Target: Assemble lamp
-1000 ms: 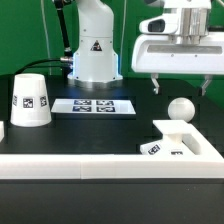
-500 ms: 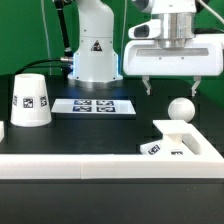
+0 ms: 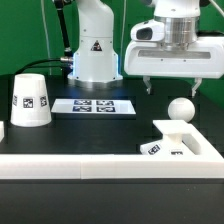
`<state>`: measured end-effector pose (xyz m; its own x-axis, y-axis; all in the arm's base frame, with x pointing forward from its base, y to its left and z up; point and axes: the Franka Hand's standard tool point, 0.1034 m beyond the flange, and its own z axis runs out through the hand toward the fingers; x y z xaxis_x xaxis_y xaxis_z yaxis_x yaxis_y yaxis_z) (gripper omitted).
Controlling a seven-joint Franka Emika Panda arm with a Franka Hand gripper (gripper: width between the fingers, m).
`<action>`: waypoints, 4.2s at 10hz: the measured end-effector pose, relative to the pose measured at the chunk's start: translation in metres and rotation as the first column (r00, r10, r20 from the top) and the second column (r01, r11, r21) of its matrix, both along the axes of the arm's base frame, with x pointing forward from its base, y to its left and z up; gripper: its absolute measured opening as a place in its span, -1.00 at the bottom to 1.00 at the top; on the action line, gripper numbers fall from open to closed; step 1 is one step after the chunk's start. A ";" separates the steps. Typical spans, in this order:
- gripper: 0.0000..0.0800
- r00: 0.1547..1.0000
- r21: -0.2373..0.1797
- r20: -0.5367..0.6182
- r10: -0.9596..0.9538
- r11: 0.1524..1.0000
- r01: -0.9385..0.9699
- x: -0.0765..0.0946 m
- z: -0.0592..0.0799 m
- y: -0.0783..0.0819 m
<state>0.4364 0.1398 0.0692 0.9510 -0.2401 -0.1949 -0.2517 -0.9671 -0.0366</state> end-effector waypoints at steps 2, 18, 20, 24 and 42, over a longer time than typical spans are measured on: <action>0.75 0.993 0.009 -0.118 0.020 1.000 -0.019 -0.003 0.001 -0.003; 0.75 0.899 0.104 -0.435 0.053 0.995 -0.009 0.006 -0.006 0.018; 0.75 0.906 0.096 -0.420 0.048 0.995 -0.009 0.006 -0.010 0.028; 0.75 0.908 0.092 -0.415 0.053 0.996 -0.016 -0.002 -0.018 0.031; 0.44 0.911 0.098 -0.405 0.072 0.995 -0.035 -0.015 -0.050 0.017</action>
Offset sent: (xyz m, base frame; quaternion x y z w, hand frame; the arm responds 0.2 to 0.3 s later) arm 0.0040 0.0177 0.0134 0.0446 -0.1387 -0.0137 0.9892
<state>0.4211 0.1565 0.0195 0.7951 -0.1555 -0.5863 -0.2103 -0.9773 -0.0259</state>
